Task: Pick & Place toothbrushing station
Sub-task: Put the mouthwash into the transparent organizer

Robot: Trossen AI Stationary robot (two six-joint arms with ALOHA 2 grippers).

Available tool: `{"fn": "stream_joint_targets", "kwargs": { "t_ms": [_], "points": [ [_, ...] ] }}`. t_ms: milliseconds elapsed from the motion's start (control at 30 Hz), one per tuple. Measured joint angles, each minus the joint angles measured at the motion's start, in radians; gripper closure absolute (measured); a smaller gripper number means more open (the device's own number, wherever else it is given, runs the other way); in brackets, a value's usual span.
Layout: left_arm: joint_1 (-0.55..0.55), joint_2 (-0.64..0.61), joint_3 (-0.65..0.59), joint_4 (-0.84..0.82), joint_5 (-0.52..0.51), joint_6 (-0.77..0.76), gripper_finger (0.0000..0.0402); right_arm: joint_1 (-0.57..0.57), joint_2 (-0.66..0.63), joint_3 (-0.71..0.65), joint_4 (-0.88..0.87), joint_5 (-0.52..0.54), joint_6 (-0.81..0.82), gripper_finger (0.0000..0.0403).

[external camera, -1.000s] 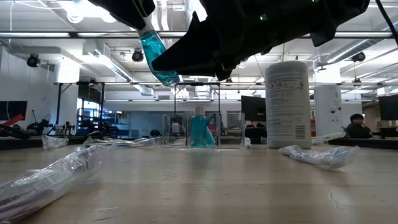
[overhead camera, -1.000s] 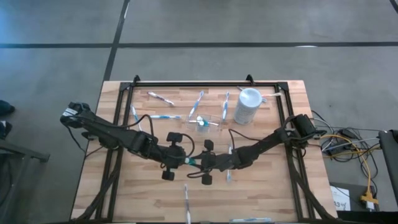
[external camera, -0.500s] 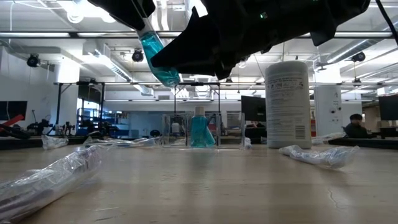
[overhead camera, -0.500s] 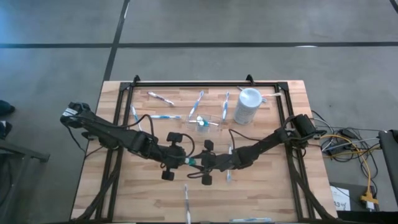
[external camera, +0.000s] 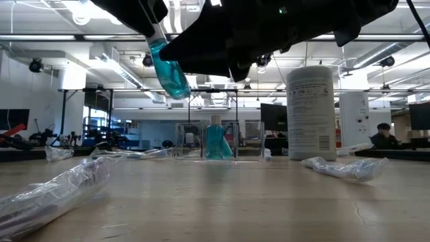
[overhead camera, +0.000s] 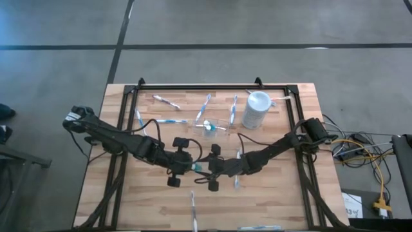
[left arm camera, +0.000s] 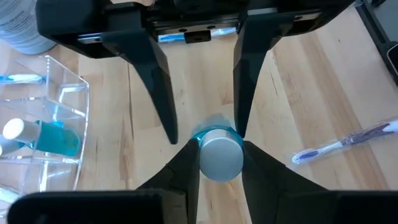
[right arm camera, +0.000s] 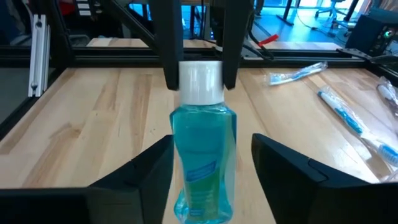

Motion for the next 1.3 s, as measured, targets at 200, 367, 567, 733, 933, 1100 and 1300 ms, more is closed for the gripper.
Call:
{"fn": "stream_joint_targets", "kwargs": {
  "t_ms": [200,367,567,733,933,1100,1300],
  "points": [
    [-0.004,-0.010,0.000,-0.001,0.014,-0.008,0.0311,0.000,0.000,0.000,0.004,0.001,0.005,0.0155],
    [-0.021,-0.042,0.000,-0.038,0.009,-0.017,0.0311,0.001,-0.003,-0.001,-0.001,0.034,0.034,0.0139],
    [-0.031,-0.123,0.000,-0.062,0.000,-0.043,0.0311,0.006,-0.028,-0.008,-0.014,0.046,0.032,0.0133],
    [-0.044,-0.177,0.000,-0.088,-0.031,-0.061,0.0311,0.014,-0.038,-0.019,-0.026,0.048,0.021,0.0137],
    [-0.054,-0.230,0.000,-0.134,-0.060,-0.082,0.0311,0.018,-0.039,-0.022,-0.025,0.047,0.004,0.0146],
    [-0.056,-0.263,-0.009,-0.160,-0.100,-0.098,0.0311,0.023,-0.039,-0.022,-0.025,0.046,0.006,0.0154],
    [-0.056,-0.296,-0.056,-0.161,-0.124,-0.119,0.0311,0.029,-0.039,-0.023,-0.066,0.048,0.032,0.0161]
  ]
}}
